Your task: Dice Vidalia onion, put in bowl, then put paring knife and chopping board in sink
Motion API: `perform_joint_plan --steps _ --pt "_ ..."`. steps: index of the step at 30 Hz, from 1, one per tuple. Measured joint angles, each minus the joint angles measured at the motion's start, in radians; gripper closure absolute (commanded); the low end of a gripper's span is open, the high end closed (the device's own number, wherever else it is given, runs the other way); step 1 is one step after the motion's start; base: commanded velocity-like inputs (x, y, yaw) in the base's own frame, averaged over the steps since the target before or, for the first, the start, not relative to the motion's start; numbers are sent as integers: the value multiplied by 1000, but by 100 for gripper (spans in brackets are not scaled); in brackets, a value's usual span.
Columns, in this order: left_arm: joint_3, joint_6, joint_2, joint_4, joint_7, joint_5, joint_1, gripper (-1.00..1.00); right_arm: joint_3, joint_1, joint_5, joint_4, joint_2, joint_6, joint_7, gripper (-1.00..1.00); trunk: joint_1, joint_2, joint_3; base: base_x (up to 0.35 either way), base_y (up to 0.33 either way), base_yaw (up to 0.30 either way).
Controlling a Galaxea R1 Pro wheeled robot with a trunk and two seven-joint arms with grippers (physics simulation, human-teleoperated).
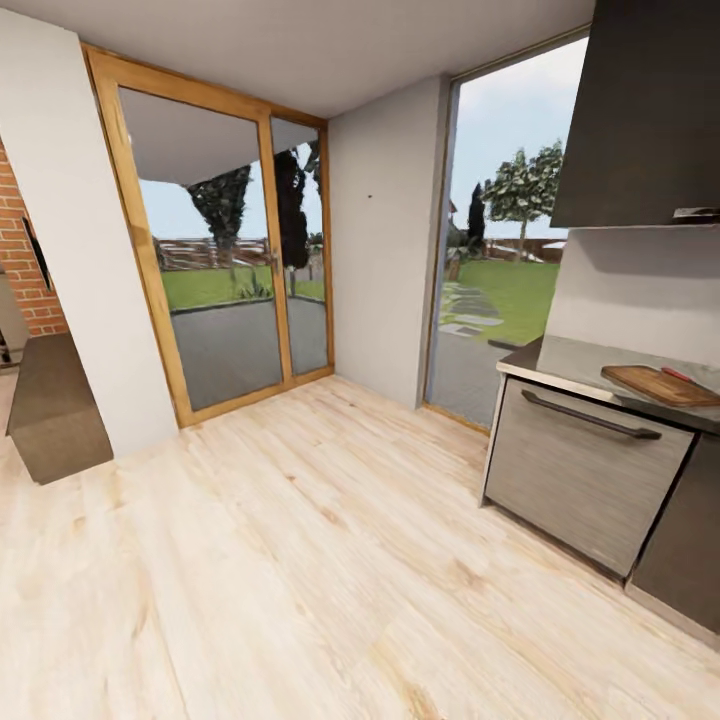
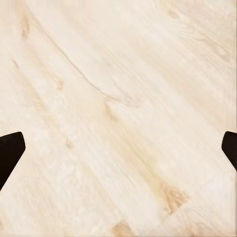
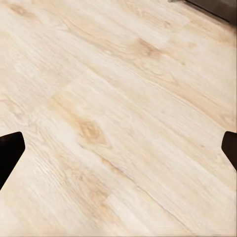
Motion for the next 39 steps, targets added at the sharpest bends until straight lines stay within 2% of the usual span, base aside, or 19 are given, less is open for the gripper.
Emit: perform_joint_plan --steps 39 --pt "-2 0 0 11 0 -3 0 -100 0 0 0 2 0 0 0 -100 0 0 0 0 0 -281"
